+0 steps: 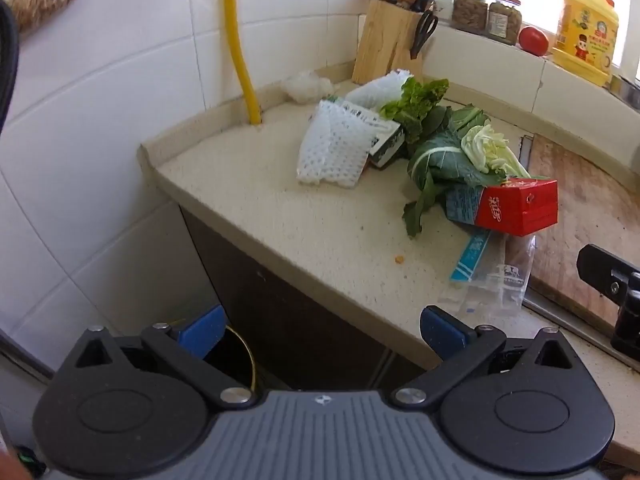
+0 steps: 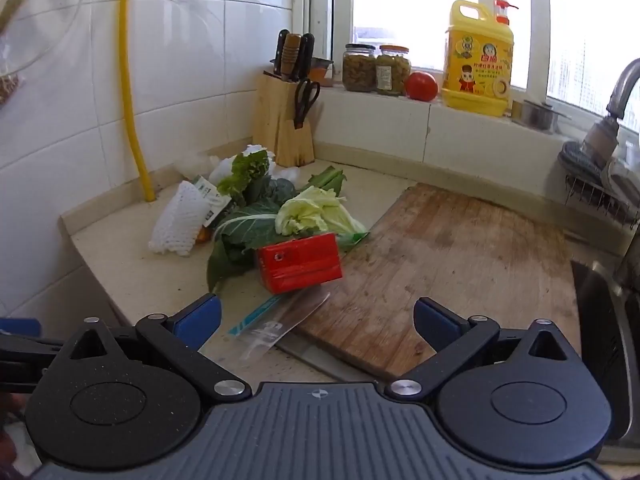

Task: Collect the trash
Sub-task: 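Move both grippers toward the white foam fruit nets on the counter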

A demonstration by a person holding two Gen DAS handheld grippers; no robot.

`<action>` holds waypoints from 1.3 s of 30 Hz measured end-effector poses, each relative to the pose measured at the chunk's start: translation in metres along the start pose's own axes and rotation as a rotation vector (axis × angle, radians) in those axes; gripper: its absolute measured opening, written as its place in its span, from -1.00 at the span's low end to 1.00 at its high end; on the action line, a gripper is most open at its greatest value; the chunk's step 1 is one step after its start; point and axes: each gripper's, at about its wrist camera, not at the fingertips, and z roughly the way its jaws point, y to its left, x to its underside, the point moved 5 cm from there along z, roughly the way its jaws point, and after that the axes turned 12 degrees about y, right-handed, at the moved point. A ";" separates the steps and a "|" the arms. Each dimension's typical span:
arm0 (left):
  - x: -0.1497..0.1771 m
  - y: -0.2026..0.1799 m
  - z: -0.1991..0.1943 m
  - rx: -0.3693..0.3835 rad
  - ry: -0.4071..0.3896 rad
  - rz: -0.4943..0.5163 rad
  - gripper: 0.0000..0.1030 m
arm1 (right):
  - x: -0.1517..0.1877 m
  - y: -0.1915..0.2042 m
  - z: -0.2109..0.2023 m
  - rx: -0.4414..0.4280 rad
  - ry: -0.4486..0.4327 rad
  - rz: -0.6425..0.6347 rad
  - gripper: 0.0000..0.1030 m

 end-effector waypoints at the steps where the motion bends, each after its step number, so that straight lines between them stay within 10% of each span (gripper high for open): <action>1: -0.007 0.007 0.007 0.020 0.031 0.003 0.99 | 0.003 0.000 -0.001 -0.004 -0.001 0.007 1.00; 39: 0.017 0.020 -0.049 0.130 -0.128 -0.030 0.98 | 0.041 0.002 -0.040 -0.292 0.010 0.051 1.00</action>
